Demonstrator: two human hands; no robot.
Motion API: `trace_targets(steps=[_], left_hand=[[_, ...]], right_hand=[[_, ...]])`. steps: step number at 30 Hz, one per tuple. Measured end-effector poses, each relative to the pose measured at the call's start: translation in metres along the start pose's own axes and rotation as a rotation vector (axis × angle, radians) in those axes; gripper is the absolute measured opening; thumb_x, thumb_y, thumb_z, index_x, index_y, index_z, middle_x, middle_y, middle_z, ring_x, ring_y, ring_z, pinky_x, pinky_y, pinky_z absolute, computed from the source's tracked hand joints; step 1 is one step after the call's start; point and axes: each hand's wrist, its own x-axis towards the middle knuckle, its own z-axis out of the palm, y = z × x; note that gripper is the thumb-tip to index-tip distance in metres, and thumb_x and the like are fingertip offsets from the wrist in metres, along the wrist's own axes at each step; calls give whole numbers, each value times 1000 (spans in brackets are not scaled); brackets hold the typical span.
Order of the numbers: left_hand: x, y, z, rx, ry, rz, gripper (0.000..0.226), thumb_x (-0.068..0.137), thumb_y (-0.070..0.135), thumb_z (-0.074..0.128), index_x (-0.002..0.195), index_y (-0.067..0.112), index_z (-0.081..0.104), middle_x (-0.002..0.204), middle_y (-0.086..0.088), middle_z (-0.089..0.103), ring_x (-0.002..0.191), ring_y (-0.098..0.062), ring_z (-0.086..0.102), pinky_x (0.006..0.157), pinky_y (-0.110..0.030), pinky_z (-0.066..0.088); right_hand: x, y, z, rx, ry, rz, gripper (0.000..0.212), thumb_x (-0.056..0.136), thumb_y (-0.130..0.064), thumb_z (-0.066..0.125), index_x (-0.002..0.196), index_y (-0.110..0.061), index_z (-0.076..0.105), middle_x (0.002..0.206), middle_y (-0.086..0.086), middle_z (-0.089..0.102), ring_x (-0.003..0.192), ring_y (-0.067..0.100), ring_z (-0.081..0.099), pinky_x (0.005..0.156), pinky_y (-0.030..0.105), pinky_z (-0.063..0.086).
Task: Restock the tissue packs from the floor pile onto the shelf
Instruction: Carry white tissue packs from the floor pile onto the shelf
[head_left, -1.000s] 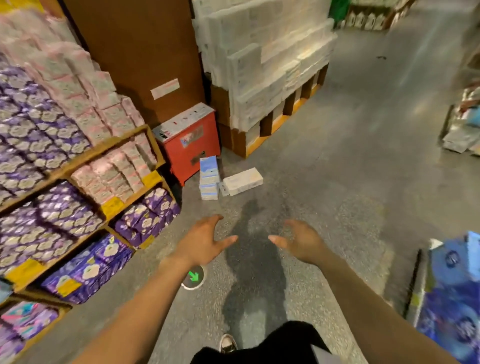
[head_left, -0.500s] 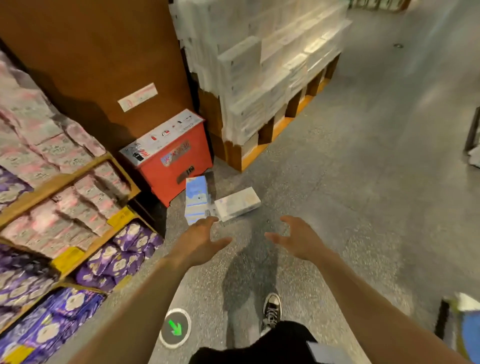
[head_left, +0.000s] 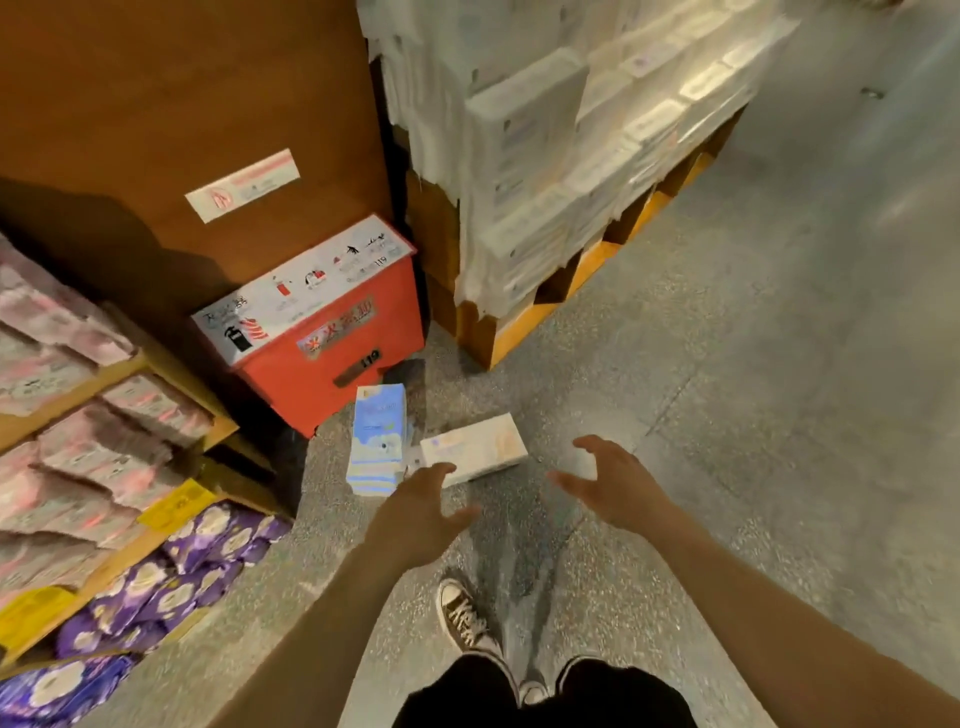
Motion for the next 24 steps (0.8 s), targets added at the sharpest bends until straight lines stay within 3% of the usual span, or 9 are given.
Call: trace_targets(steps=[5,11,15,20,24], left_hand=[[113,-23,-3,10,-36,-21,76,89,67,53,149,27,32,150,0,43,131,-22,46,101,-38,44],[247,-82,44,-32,-49,-103,77,87,70,50,149,28,31,147,0,45,130,-20,46,99,-35,44],[356,-150,106,-63,13,-180,74,89,66,53,149,28,32,145,1,48,126,-20,51,92,-33,45],[485,-250,209,-140,57,-274,80,88,62,58,152,22,30,151,-3,43,134,-23,46,102,-35,42],[563,-320,285,-127,58,-311,82,86,59,63,150,17,34,147,-7,48,131,-27,49,101,-38,44]], right_hand=[[117,-2,6,-143,-51,-47,80,90,-65,58,153,-20,35,152,5,45,136,25,45,108,39,42],[277,21,69,-197,-129,-96,75,91,-62,58,152,-24,34,150,1,44,136,22,43,107,37,41],[404,61,143,-232,-172,-91,85,88,-71,54,154,-22,30,153,1,42,138,24,42,108,41,43],[547,127,238,-285,-189,-71,85,89,-69,55,153,-19,32,148,6,48,133,27,48,104,40,45],[638,178,301,-353,-212,-56,88,86,-72,56,151,-17,34,143,8,51,128,29,52,100,41,49]])
